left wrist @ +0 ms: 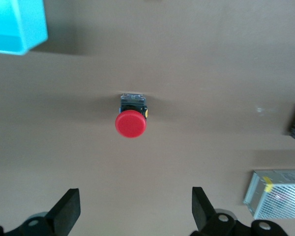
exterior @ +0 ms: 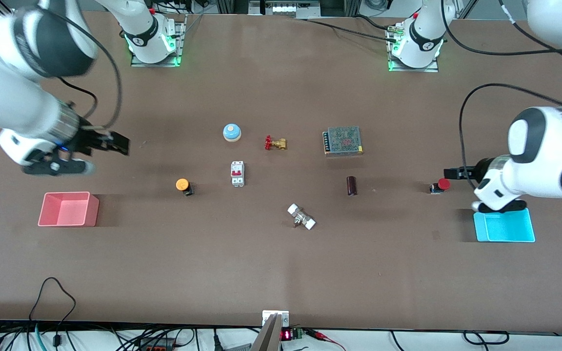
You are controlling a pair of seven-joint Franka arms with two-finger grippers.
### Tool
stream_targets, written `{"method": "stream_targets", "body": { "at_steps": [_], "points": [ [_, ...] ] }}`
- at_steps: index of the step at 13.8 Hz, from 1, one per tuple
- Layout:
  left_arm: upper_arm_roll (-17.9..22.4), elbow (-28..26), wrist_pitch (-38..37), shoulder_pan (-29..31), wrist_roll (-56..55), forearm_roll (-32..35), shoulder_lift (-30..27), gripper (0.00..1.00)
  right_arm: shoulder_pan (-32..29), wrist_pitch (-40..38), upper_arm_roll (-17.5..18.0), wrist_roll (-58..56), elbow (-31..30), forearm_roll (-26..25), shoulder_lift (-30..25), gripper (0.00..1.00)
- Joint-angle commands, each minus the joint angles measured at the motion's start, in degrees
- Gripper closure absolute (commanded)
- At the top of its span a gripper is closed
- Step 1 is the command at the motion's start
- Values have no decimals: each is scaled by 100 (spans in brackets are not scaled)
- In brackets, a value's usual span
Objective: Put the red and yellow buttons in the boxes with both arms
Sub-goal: 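Reach the right gripper to the yellow button while the left gripper reaches the red button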
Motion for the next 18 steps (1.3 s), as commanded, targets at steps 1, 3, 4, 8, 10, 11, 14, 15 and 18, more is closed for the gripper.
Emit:
{"method": "stream_targets", "body": {
  "at_steps": [1,3,4,8,10,11,14,15,18],
  "points": [
    [-25,-536,554,59,90,85,-87,0,48,1078,258,-90,-668,29,153,0],
    [-25,-510,731,94,90,32,71,0,30,1966,461,-701,-1135,11,372,0],
    [-25,-475,767,94,90,14,177,0,30,2258,514,-932,-1268,11,460,0],
    [10,-466,1311,147,327,76,581,0,12,2576,532,-1048,-1348,11,820,0],
    [19,-475,1347,173,336,76,687,0,12,2779,532,-1083,-1348,3,1049,0],
    [19,-475,1347,208,336,41,713,0,12,2892,532,-1179,-1357,-6,1189,0],
    [10,-475,1365,208,327,5,802,0,30,3148,532,-1146,-1410,-6,1366,0],
    [10,-466,1365,208,258,-3,819,0,21,3148,532,-1110,-1392,-6,1401,0],
    [19,-457,1408,191,240,-197,872,0,12,3131,532,-1101,-1392,11,1445,0]
  ]
}}
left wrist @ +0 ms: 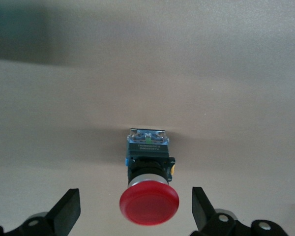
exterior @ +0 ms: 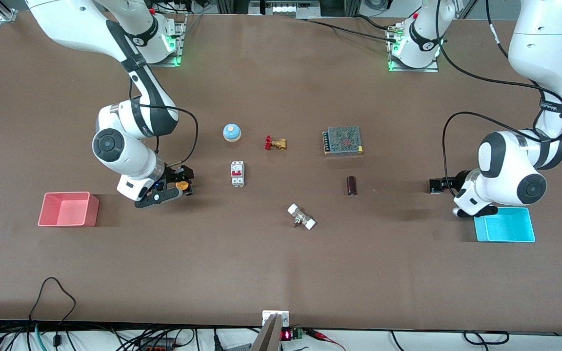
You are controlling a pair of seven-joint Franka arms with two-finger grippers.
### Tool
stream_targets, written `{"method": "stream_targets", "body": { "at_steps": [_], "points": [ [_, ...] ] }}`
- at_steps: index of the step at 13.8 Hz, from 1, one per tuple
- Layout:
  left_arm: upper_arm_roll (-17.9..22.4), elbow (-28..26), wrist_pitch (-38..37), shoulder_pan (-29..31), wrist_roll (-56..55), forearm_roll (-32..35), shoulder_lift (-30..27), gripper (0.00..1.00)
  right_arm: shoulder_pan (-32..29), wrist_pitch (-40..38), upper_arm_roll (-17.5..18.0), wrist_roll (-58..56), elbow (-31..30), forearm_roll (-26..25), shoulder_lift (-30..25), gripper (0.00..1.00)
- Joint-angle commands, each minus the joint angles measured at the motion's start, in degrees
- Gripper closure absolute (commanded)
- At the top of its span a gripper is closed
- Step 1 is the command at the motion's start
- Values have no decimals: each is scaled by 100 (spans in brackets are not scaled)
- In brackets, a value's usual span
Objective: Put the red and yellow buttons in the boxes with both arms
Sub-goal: 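Grasp the yellow button with the right gripper while the left gripper grasps the red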
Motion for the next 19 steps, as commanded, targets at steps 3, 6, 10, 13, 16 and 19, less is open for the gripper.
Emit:
{"method": "stream_targets", "body": {
  "at_steps": [3,6,10,13,16,19],
  "points": [
    [-3,39,170,9,69,-117,118,0,20,58,36,305,-26,-2,55,0],
    [-12,47,241,0,61,-126,171,0,73,155,36,306,-34,-37,179,0],
    [-21,30,241,9,61,-135,268,9,161,269,36,315,-17,-107,328,0],
    [-30,56,197,-9,96,-135,268,35,144,278,36,306,-17,-116,337,19],
    [-30,91,188,9,113,-135,251,62,135,278,36,227,-17,-116,364,44],
    [-21,371,-13,18,105,-135,224,75,117,278,36,218,-8,-116,372,62]
  ]
}}
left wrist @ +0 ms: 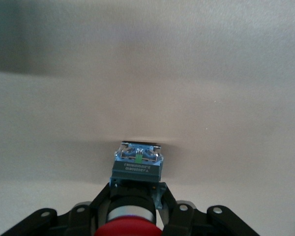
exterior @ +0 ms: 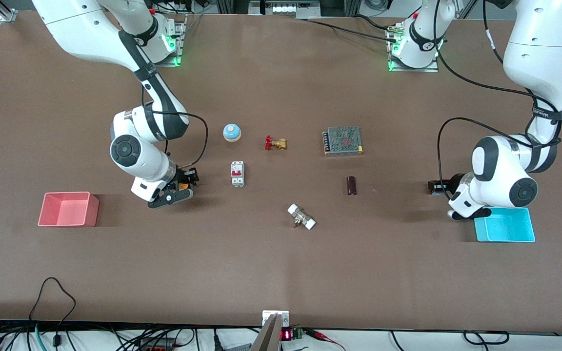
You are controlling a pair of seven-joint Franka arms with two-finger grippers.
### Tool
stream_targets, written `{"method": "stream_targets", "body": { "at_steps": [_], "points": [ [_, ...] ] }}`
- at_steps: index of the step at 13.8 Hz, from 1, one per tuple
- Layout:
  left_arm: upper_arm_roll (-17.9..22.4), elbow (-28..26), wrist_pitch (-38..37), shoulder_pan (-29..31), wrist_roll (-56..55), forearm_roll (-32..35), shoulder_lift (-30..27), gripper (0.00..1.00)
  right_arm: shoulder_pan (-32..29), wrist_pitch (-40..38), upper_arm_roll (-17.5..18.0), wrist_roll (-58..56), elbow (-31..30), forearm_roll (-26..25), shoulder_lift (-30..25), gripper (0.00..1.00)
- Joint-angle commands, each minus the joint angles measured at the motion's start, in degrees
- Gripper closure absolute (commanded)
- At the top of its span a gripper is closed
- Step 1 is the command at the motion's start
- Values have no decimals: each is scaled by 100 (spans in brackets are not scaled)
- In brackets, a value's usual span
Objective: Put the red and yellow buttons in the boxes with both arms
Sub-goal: 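Grasp the yellow button with the right gripper while the left gripper grasps the red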
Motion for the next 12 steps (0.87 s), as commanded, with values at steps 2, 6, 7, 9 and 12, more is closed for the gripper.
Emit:
{"method": "stream_targets", "body": {
  "at_steps": [2,6,7,9,12],
  "points": [
    [46,903,-958,43,70,-77,-68,76,-33,54,22,22,4,-88,10,68],
    [55,2120,-2062,350,96,2,20,76,-59,37,14,-39,65,-88,-25,72],
    [142,2155,-2044,368,105,11,46,76,-137,-42,-4,-135,144,-88,-121,72],
    [336,2356,-1896,394,122,177,99,75,-479,-776,-13,-224,372,-71,-646,73],
    [450,2787,-1456,570,218,195,467,75,-1128,-1895,-57,-1046,803,-71,-1298,73]
  ]
}}
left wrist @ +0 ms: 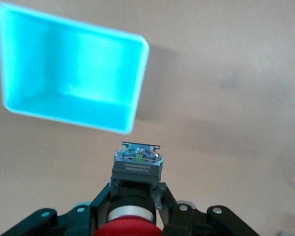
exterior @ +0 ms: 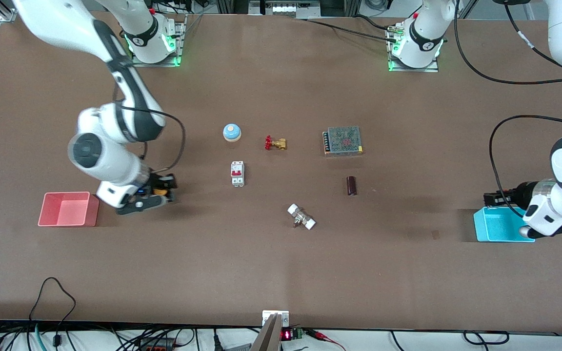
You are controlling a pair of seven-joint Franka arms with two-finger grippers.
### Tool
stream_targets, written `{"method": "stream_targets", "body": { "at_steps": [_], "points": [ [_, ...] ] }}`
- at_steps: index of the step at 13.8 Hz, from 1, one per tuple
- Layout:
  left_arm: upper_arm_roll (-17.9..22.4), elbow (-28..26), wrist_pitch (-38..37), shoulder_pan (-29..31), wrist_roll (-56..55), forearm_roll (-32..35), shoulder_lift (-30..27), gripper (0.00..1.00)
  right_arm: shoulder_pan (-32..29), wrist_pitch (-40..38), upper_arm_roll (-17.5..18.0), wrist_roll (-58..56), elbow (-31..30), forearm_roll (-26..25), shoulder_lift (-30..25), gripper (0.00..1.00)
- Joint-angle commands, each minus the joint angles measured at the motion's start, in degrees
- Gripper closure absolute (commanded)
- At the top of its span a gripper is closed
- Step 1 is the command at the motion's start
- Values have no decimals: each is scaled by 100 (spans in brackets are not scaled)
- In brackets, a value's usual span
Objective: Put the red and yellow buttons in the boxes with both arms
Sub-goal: 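Carry the yellow button to the pink box while the left gripper carries red to cyan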
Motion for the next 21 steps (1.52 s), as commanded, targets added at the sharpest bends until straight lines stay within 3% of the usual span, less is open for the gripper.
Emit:
{"method": "stream_targets", "body": {
  "at_steps": [1,4,8,14,21],
  "points": [
    [67,633,143,129,350,77,460,75,-783,-661,55,-1081,170,-57,-611,73],
    [76,819,406,208,440,68,697,75,-1715,-636,46,-2629,285,-30,-568,73],
    [84,828,714,305,527,77,987,75,-2297,-163,55,-3362,294,-30,-200,73],
    [181,1162,724,401,905,60,1348,75,-2518,620,55,-3653,294,5,477,73],
    [163,1153,970,490,1055,-2,1524,73,-2518,665,47,-3583,276,-48,663,73]
  ]
}}
